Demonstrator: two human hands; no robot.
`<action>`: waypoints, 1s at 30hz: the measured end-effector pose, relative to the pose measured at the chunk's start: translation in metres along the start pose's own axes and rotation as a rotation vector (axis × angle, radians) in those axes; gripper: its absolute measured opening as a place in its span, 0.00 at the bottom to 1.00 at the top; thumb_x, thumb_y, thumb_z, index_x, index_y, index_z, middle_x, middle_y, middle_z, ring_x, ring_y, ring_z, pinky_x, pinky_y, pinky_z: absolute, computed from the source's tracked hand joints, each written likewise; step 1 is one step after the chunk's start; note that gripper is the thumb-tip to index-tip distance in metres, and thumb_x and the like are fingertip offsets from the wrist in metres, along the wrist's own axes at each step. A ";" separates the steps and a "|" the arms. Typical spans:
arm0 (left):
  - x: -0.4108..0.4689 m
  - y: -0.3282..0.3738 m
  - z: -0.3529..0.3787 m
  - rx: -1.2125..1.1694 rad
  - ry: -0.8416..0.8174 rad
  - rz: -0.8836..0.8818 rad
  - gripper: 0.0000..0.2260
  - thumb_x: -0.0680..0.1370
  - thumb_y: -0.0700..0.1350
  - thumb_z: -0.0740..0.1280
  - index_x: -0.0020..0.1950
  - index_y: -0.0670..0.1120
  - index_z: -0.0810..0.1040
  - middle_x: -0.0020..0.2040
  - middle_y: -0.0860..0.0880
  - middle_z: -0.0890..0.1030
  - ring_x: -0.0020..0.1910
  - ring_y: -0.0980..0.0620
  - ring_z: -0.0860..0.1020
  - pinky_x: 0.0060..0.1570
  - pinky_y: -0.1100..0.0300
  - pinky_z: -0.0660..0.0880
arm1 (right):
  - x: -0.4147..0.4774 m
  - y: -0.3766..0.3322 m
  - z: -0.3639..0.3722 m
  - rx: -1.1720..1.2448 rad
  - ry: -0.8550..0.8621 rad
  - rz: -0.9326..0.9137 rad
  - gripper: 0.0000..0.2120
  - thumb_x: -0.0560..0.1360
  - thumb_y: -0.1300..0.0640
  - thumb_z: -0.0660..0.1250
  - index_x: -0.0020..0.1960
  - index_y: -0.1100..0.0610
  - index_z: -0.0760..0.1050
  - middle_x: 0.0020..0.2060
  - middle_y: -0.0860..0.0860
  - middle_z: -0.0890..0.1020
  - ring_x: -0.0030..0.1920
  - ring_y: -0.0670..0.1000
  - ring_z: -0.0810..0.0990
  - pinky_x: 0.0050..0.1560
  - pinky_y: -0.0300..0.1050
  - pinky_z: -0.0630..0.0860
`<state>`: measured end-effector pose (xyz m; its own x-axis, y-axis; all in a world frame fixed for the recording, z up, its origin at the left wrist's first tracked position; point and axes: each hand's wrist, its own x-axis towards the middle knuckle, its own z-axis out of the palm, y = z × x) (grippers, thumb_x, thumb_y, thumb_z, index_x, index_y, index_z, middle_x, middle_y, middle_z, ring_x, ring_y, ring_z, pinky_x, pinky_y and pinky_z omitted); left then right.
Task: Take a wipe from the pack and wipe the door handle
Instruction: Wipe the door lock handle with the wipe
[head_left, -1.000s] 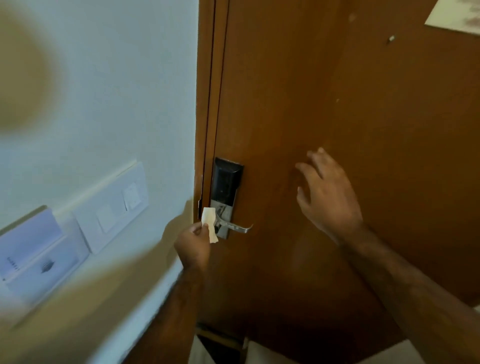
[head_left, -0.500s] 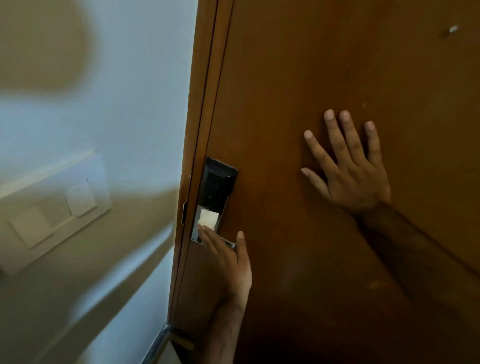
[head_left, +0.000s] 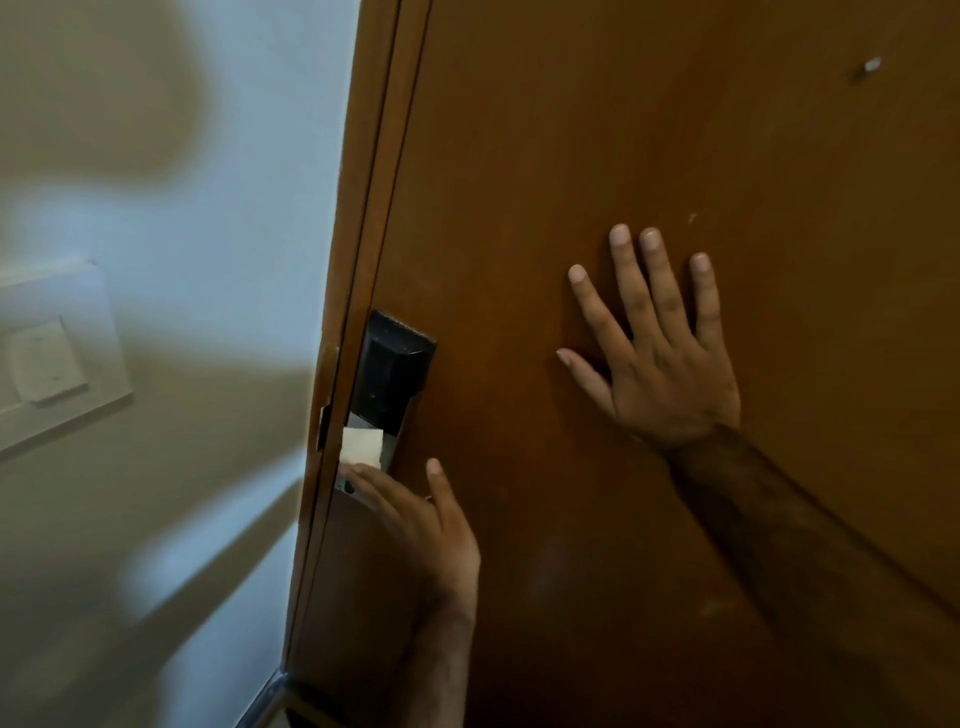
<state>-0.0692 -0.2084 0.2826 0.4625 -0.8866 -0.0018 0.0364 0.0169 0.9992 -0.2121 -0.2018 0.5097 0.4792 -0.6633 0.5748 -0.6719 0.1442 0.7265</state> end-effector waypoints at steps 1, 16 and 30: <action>-0.013 0.000 0.005 0.017 -0.016 -0.007 0.40 0.81 0.65 0.55 0.84 0.53 0.35 0.85 0.52 0.36 0.82 0.50 0.46 0.76 0.51 0.57 | 0.000 0.000 0.000 0.000 0.004 0.000 0.36 0.86 0.35 0.50 0.87 0.54 0.49 0.85 0.62 0.51 0.85 0.64 0.51 0.81 0.68 0.50; -0.040 -0.015 0.013 0.144 -0.045 0.048 0.41 0.80 0.69 0.51 0.82 0.54 0.32 0.85 0.53 0.33 0.83 0.44 0.50 0.77 0.42 0.64 | -0.001 0.001 0.002 0.019 0.007 -0.001 0.38 0.86 0.34 0.50 0.88 0.54 0.46 0.85 0.62 0.49 0.85 0.63 0.48 0.82 0.68 0.49; -0.008 -0.056 -0.023 0.462 -0.161 0.358 0.39 0.82 0.68 0.47 0.85 0.47 0.43 0.87 0.49 0.42 0.85 0.47 0.44 0.81 0.39 0.54 | -0.001 0.001 0.001 0.042 -0.015 -0.003 0.38 0.86 0.33 0.48 0.88 0.54 0.45 0.85 0.62 0.47 0.85 0.63 0.46 0.82 0.69 0.47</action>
<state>-0.0547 -0.1917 0.2260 0.2339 -0.9222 0.3079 -0.5016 0.1568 0.8508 -0.2138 -0.2018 0.5097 0.4730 -0.6750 0.5662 -0.6937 0.1108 0.7117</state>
